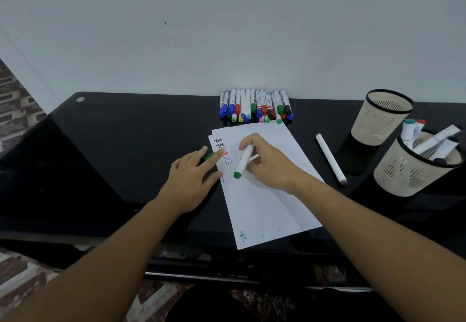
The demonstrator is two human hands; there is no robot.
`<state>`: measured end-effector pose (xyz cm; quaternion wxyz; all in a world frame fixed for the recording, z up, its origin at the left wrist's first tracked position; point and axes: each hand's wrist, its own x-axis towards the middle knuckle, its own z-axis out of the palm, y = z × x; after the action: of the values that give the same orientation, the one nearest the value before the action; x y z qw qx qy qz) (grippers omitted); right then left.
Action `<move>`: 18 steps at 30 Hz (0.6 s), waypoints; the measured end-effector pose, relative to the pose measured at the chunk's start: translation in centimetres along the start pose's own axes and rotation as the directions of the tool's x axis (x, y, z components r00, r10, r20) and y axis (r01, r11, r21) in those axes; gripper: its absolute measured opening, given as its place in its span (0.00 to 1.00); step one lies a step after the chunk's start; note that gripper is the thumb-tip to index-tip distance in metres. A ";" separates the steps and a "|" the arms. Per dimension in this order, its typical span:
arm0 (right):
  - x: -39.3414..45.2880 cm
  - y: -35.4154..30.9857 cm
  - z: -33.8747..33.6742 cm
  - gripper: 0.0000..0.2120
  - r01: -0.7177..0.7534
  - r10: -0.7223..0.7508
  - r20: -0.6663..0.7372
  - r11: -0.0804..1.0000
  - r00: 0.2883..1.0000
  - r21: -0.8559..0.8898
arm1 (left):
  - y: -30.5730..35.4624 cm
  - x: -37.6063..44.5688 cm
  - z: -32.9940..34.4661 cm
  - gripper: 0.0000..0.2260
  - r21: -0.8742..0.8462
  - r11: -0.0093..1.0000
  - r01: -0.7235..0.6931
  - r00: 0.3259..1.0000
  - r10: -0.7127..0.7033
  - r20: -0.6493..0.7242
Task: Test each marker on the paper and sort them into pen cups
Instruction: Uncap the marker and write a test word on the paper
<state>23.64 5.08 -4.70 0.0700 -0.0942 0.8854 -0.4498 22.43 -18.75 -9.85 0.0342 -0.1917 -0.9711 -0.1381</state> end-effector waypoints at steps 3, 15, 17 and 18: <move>0.1 0.4 0.8 0.10 0.007 0.003 -0.100 0.995 0.995 0.097 | -0.2 0.2 -0.1 0.23 0.018 1.000 0.004 1.000 -0.005 0.015; -0.3 1.3 4.4 0.05 0.000 0.081 -0.348 0.974 0.934 0.226 | -0.1 0.2 -0.1 0.26 0.006 0.999 0.034 0.999 -0.034 0.027; -0.3 1.4 4.5 0.06 -0.002 0.082 -0.346 0.974 0.935 0.225 | 0.0 0.2 -0.1 0.26 0.002 0.999 0.034 0.999 -0.034 0.023; -0.3 1.4 4.6 0.06 -0.011 0.085 -0.340 0.977 0.937 0.213 | 0.0 0.2 -0.1 0.26 -0.002 0.999 0.033 0.999 -0.033 0.021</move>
<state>24.72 2.36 -8.48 -0.0668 0.0164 0.8339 -0.5476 22.23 -18.72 -9.75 0.0215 -0.1769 -0.9743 -0.1379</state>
